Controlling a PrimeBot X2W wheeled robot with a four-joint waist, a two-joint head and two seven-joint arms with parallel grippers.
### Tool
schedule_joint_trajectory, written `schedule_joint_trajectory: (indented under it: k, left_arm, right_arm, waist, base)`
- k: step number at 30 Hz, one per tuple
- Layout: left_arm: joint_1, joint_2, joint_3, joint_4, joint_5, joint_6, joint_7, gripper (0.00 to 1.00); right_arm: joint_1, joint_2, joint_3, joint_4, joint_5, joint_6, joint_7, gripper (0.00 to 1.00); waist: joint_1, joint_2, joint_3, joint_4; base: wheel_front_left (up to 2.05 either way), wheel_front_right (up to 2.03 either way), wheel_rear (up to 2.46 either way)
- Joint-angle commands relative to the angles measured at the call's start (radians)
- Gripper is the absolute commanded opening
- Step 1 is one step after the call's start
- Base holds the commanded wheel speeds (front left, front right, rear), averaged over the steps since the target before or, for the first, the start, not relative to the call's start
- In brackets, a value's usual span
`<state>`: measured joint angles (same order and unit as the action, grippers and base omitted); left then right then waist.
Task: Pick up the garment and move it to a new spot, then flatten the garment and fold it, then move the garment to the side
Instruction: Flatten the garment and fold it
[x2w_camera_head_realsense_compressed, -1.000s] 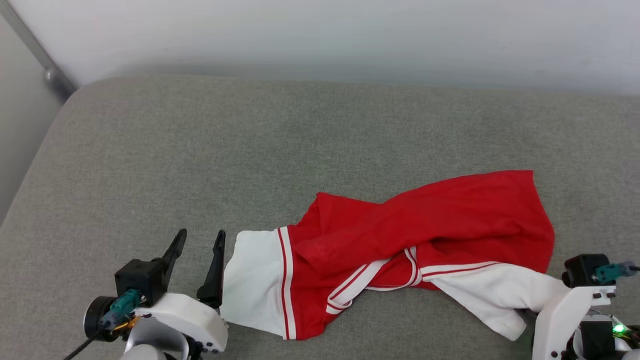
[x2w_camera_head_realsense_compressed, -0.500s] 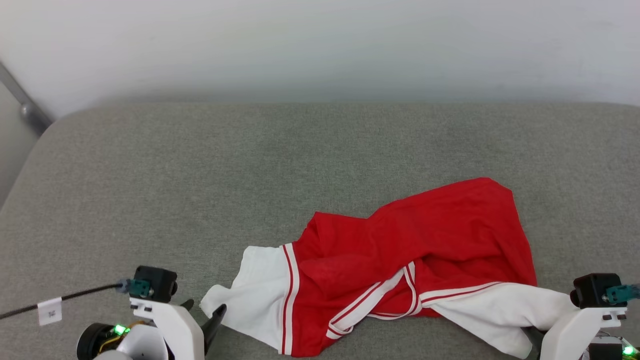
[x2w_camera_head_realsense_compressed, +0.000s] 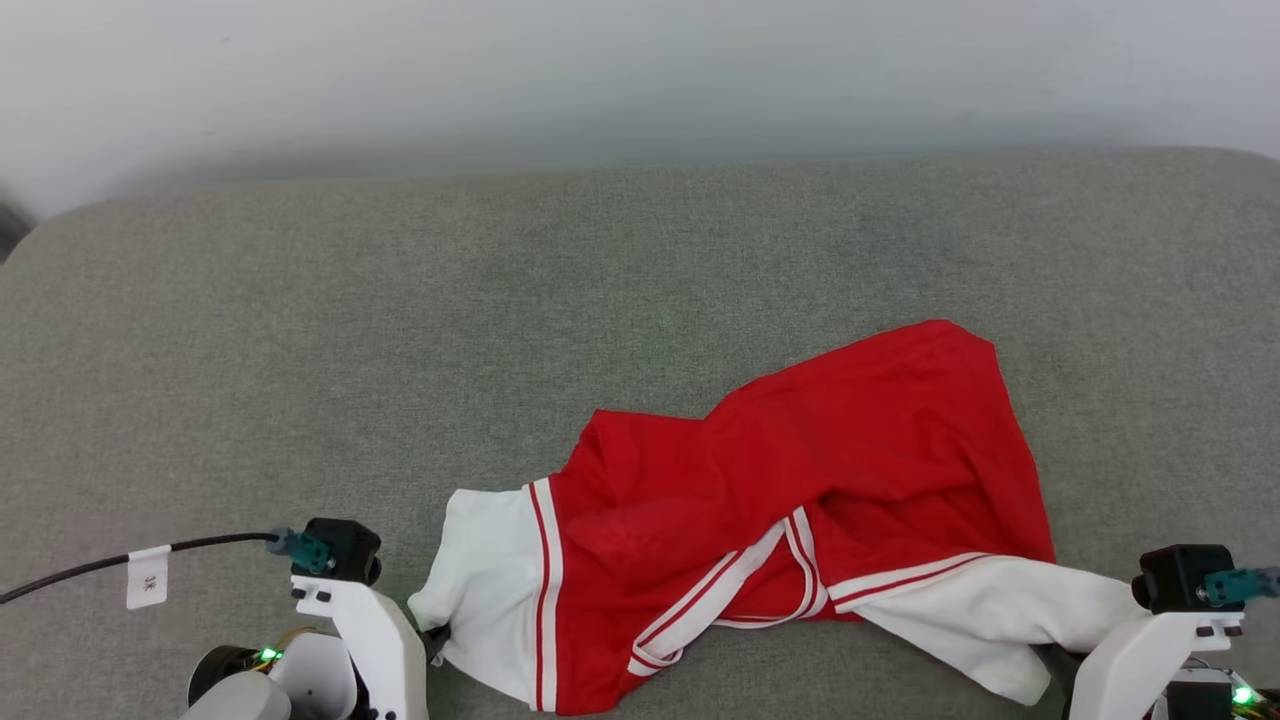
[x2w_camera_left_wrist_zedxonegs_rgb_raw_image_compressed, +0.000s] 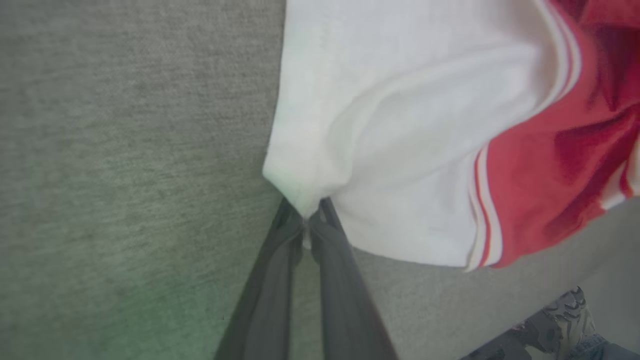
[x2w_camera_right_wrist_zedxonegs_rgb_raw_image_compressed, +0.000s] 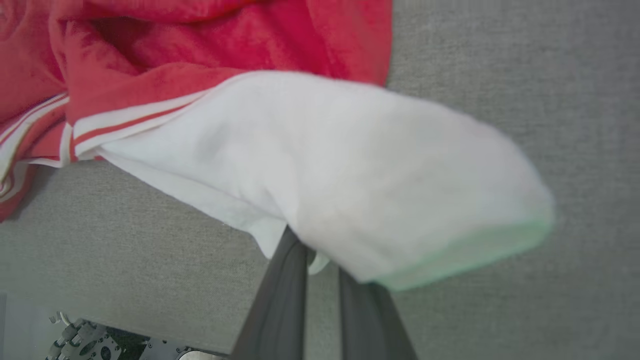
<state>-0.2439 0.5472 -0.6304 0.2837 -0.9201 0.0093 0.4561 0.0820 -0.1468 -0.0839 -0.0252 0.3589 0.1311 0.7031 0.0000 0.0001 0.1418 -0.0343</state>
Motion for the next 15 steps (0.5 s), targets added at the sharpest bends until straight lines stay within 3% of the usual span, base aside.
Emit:
schedule_joint_trajectory:
  k: [1, 7, 15]
  left_arm:
    - [0.044, -0.034, -0.026, 0.019, 0.004, 0.003, -0.008, 0.00]
    - [0.013, 0.020, 0.041, -0.070, 0.042, 0.052, -0.101, 0.00]
    - [-0.031, 0.098, 0.125, -0.288, 0.092, 0.147, -0.142, 0.00]
  right_arm:
    - [-0.012, -0.009, -0.007, 0.001, -0.003, -0.001, -0.011, 0.00]
    - [-0.024, -0.033, -0.026, -0.015, -0.010, -0.001, -0.037, 0.00]
    - [-0.102, -0.088, -0.020, -0.036, -0.004, -0.001, -0.003, 0.00]
  waist:
    - [0.0000, -0.0001, -0.011, 0.004]
    - [0.0000, -0.0001, -0.064, 0.022]
    - [0.0000, -0.0001, -0.144, 0.028]
  base:
    - [0.00, 0.00, 0.00]
    - [0.00, 0.00, 0.00]
    - [0.00, 0.00, 0.00]
